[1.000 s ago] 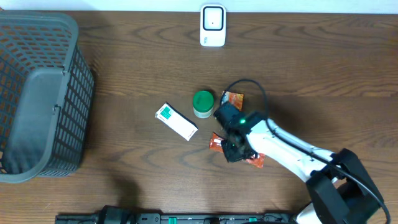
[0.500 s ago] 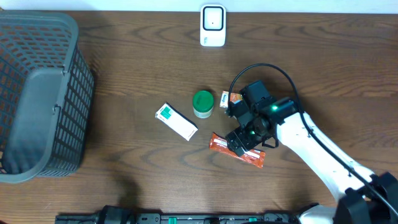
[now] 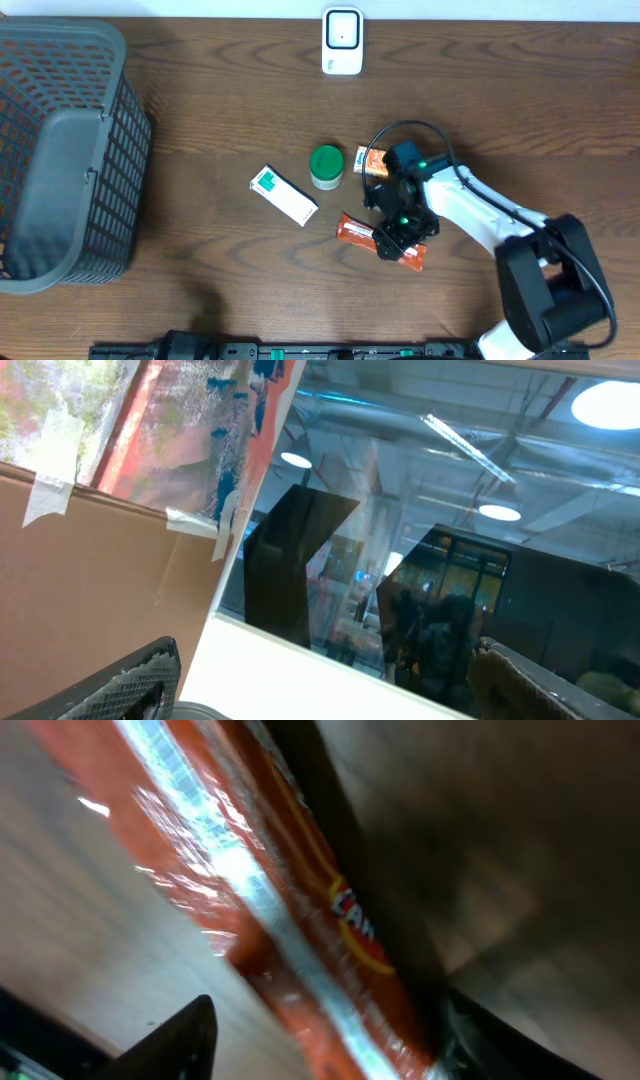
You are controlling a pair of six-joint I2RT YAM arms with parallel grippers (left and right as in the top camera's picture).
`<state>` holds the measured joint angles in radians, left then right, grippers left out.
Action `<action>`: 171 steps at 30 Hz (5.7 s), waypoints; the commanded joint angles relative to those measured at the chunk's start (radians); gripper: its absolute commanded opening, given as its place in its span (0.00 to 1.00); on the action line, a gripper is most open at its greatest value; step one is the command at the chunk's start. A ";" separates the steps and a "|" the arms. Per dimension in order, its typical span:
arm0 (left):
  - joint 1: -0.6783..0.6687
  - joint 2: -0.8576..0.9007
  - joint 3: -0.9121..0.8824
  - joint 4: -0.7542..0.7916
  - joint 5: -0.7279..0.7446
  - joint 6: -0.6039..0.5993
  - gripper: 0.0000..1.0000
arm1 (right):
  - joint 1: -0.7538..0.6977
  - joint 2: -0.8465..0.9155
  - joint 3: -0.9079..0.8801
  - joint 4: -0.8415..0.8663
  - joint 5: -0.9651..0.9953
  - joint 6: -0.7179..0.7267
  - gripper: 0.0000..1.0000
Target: Scan the item barcode
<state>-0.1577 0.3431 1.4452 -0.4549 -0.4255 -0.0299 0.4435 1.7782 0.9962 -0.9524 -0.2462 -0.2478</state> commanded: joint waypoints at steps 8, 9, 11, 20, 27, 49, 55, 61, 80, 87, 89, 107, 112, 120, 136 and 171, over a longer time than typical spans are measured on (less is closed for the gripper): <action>0.004 0.002 -0.002 0.009 -0.006 -0.012 0.92 | -0.005 0.055 -0.179 0.169 0.017 0.067 0.01; 0.004 0.002 -0.002 0.009 -0.006 -0.012 0.92 | -0.005 0.055 -0.178 0.176 0.017 0.080 0.01; 0.004 0.002 -0.002 0.009 -0.006 -0.011 0.92 | -0.005 0.051 -0.178 0.183 0.015 0.093 0.01; 0.004 0.002 -0.002 0.008 -0.006 -0.012 0.93 | -0.005 -0.059 -0.133 0.201 -0.262 0.040 0.01; 0.004 0.002 -0.002 0.007 -0.006 -0.012 0.93 | -0.005 -0.283 -0.053 0.180 -0.428 0.066 0.01; 0.004 0.002 -0.053 0.029 -0.006 -0.013 0.93 | -0.005 -0.569 -0.027 0.520 -0.500 0.281 0.01; 0.004 0.002 -0.057 0.032 -0.006 -0.013 0.93 | -0.013 -0.388 0.064 0.619 -0.192 0.226 0.01; 0.004 0.002 -0.069 0.037 -0.006 -0.013 0.93 | -0.017 -0.088 0.388 0.517 0.090 0.134 0.01; 0.004 0.002 -0.109 0.069 -0.005 -0.061 0.93 | -0.006 0.652 1.085 0.674 0.958 -0.407 0.01; 0.004 0.002 -0.116 0.069 -0.005 -0.061 0.93 | 0.031 0.720 1.085 0.705 1.008 -0.578 0.01; 0.004 0.002 -0.119 0.073 -0.005 -0.061 0.93 | 0.041 0.720 1.085 0.695 1.004 -0.576 0.01; 0.004 0.002 -0.119 0.083 -0.006 -0.061 0.92 | -0.079 0.375 1.085 0.095 0.772 -0.169 0.01; 0.004 0.002 -0.119 0.084 -0.006 -0.061 0.93 | -0.298 0.274 1.085 -0.079 0.756 -0.035 0.01; 0.004 0.002 -0.119 0.098 -0.006 -0.061 0.92 | -0.757 0.280 0.935 -0.138 0.611 0.079 0.01; 0.004 0.002 -0.118 0.053 -0.006 -0.061 0.92 | -1.156 0.274 0.409 0.333 0.443 0.210 0.58; 0.004 0.002 -0.119 -0.190 -0.006 -0.061 0.93 | -0.012 0.238 0.653 0.012 0.313 0.990 0.99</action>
<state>-0.1577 0.3435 1.3296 -0.6346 -0.4252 -0.0826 0.4366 1.9629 1.6417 -0.9298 -0.0147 0.6041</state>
